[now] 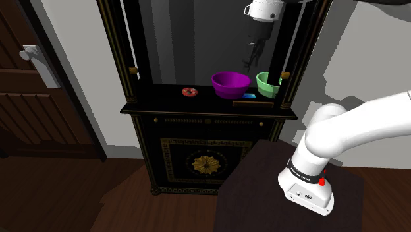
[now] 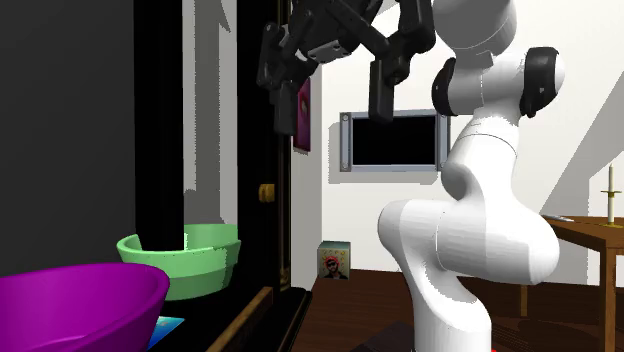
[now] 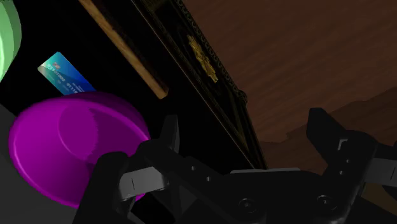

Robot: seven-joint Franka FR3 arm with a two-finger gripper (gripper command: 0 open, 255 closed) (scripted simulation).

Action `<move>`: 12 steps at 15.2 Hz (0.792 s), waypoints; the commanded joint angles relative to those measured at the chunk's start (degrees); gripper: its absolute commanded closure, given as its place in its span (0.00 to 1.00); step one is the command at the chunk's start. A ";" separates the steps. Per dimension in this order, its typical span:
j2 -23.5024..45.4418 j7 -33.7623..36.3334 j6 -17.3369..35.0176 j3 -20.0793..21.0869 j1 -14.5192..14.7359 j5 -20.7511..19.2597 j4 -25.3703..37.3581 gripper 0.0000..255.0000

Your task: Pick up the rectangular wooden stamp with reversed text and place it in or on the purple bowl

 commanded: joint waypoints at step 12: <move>-2.24 -25.23 13.04 -14.23 1.78 -8.73 -17.05 0.00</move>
